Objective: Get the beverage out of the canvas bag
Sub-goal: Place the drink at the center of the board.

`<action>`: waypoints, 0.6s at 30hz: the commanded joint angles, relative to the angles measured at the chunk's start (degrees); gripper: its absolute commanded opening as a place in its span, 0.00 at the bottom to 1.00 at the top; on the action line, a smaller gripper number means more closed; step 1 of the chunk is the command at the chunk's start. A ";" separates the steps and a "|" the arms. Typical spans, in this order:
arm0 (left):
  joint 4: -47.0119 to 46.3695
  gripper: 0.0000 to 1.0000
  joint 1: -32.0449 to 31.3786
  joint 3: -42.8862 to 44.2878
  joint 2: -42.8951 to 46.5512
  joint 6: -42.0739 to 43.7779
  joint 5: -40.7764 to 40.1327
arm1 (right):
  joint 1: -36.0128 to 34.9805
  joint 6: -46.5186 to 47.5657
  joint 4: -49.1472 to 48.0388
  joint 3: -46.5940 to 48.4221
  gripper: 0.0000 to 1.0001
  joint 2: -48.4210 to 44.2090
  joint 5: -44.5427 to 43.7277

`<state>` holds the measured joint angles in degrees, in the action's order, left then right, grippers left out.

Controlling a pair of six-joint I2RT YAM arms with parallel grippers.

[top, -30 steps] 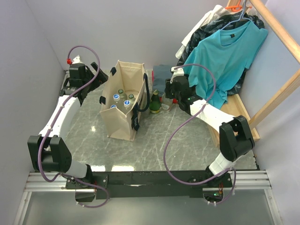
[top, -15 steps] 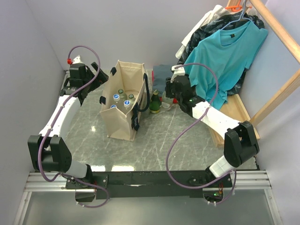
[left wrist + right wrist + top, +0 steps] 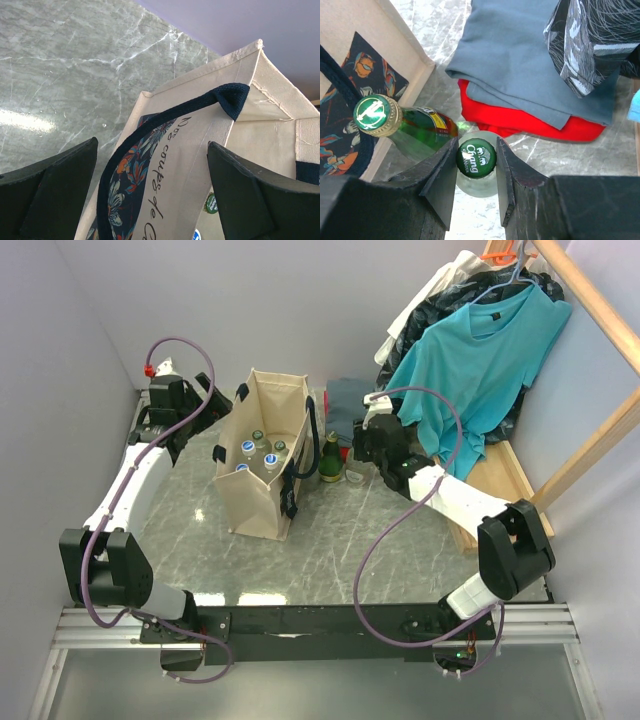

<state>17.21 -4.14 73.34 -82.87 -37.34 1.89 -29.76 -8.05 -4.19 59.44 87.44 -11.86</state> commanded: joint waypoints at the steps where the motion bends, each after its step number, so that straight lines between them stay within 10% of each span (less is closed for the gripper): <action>1: -1.48 0.96 -0.43 -0.22 0.52 -0.54 0.75 | -0.74 -0.56 -11.10 0.50 0.00 -4.82 -2.12; 18: -1.39 0.96 -0.52 -0.22 0.17 -0.54 0.66 | -2.59 -0.47 -21.75 -6.71 0.00 -3.42 -6.42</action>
<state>17.19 -4.21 73.34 -82.87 -37.34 1.89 -31.55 -7.86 -16.95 52.77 87.44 -15.62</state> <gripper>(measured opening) 0.966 0.398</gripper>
